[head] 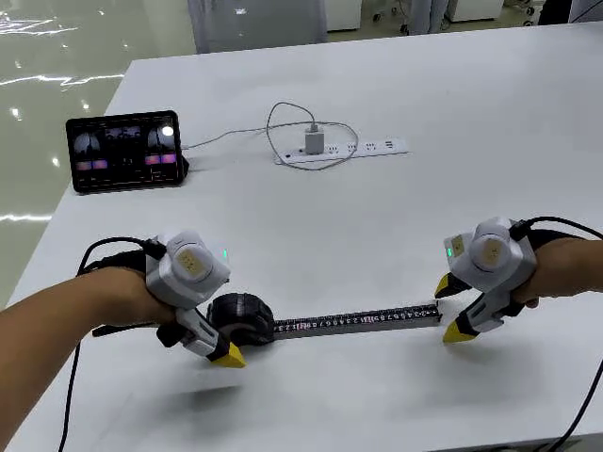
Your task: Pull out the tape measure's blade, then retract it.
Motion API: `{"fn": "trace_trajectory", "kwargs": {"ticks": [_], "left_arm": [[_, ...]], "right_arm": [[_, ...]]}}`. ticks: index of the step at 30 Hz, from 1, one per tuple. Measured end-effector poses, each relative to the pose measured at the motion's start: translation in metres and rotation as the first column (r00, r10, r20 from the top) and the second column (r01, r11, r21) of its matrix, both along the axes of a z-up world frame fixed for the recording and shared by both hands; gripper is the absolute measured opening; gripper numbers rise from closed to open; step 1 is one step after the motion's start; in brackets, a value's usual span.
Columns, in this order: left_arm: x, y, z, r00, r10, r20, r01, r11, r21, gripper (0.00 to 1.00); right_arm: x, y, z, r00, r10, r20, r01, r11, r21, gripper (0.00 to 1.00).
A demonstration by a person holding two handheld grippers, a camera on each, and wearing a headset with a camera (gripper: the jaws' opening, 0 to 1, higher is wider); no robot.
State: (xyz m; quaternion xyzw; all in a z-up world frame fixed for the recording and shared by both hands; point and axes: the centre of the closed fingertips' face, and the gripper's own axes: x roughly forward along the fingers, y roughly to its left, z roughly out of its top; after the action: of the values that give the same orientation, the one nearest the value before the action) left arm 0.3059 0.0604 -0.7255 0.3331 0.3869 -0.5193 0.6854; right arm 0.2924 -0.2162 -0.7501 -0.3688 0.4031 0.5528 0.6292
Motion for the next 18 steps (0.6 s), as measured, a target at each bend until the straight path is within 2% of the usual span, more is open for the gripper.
{"fn": "trace_trajectory", "kwargs": {"ticks": [4,6,9,11,12,13,15,16,18], "left_arm": [[-0.005,0.006,-0.009,0.999,0.025,-0.022,-0.025,1.0,0.014,0.88],[-0.006,0.005,-0.008,0.997,0.068,-0.043,-0.069,0.998,-0.015,0.94],[-0.002,0.004,-0.006,0.991,0.125,-0.043,-0.128,0.99,-0.055,0.99],[-0.002,0.004,-0.005,0.981,0.181,-0.063,-0.186,0.979,-0.085,0.99],[-0.003,0.006,-0.005,0.974,0.211,-0.08,-0.218,0.972,-0.085,0.99],[-0.001,0.008,-0.005,0.964,0.253,-0.085,-0.261,0.96,-0.098,0.99],[0.002,0.009,-0.003,0.954,0.292,-0.074,-0.3,0.944,-0.141,0.99],[0.002,0.01,-0.002,0.948,0.314,-0.062,-0.32,0.932,-0.169,0.99],[0.003,0.015,-0.002,0.94,0.338,-0.039,-0.339,0.922,-0.187,0.99]], "right_arm": [[0.003,-0.004,-0.001,0.997,-0.076,0.001,0.076,0.997,0.019,0.46],[0.005,-0.004,0.0,0.995,-0.101,0.016,0.1,0.995,0.03,0.5],[0.005,-0.003,0.001,0.99,-0.141,0.012,0.14,0.989,0.052,0.54],[0.005,-0.004,0.0,0.985,-0.17,0.01,0.168,0.983,0.067,0.56],[0.006,-0.005,0.001,0.982,-0.187,0.015,0.185,0.98,0.076,0.56],[0.008,-0.006,0.001,0.978,-0.209,0.026,0.206,0.975,0.084,0.55],[0.01,-0.005,0.002,0.97,-0.238,0.041,0.233,0.966,0.11,0.57],[0.011,-0.004,0.003,0.963,-0.266,0.041,0.259,0.957,0.13,0.58],[0.01,-0.004,0.005,0.952,-0.306,0.032,0.297,0.942,0.158,0.6]]}}
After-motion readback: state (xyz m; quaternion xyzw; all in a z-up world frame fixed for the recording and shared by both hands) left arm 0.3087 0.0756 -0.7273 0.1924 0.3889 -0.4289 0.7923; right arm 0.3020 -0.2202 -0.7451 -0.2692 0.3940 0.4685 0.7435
